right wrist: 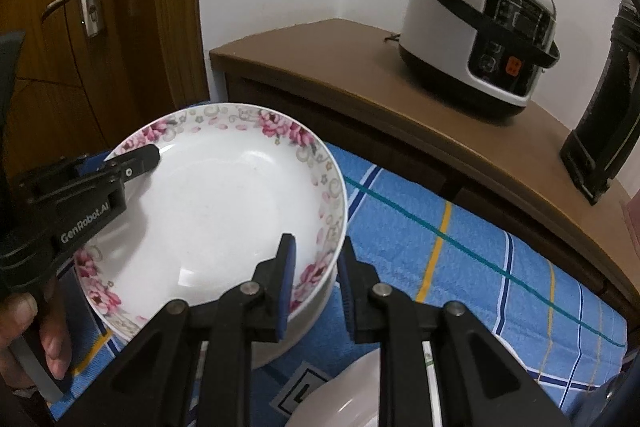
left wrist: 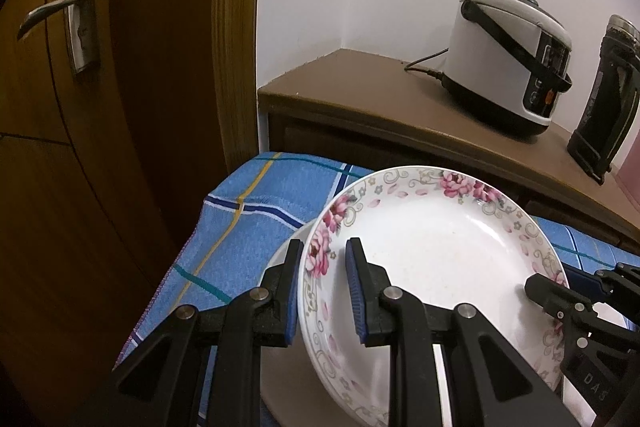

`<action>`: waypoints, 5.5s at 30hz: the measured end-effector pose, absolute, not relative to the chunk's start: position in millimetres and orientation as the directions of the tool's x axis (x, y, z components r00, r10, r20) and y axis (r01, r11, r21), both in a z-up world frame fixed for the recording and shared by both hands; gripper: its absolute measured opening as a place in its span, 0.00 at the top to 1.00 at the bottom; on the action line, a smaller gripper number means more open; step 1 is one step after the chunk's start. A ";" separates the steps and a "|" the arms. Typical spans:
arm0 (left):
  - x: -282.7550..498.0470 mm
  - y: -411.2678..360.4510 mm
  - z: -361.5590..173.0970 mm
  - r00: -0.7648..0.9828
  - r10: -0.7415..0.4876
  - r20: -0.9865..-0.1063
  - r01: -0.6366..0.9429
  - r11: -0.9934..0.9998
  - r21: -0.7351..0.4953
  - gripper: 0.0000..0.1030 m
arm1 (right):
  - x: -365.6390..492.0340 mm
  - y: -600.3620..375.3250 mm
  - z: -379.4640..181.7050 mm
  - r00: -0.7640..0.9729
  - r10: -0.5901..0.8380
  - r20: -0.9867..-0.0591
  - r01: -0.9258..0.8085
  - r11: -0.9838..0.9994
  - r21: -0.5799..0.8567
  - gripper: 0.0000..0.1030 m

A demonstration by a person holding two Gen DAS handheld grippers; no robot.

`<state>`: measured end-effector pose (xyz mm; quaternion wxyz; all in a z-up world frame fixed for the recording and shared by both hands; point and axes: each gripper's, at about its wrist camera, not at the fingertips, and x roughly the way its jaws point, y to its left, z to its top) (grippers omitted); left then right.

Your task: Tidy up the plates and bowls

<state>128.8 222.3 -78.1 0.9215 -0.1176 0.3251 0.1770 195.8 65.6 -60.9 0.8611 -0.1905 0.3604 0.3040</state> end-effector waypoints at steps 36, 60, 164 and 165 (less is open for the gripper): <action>142.0 231.5 -97.4 0.668 0.225 -0.709 -0.413 0.905 -0.102 0.75 | 199.9 82.0 -73.7 0.544 0.324 -0.774 -0.663 0.731 -0.159 0.79; 140.7 231.8 -97.0 0.666 0.214 -0.715 -0.400 0.911 -0.099 0.75 | 201.8 82.9 -76.0 0.529 0.319 -0.786 -0.672 0.723 -0.159 0.78; 97.9 62.0 -98.1 0.659 -0.188 -0.729 0.116 0.982 -0.149 0.62 | 152.1 -117.2 -108.6 0.621 0.230 -0.749 -0.347 0.938 -0.001 0.73; 98.5 61.4 -98.6 0.657 -0.182 -0.732 0.112 0.983 -0.144 0.62 | 151.7 -117.9 -108.2 0.625 0.234 -0.745 -0.347 0.938 0.003 0.74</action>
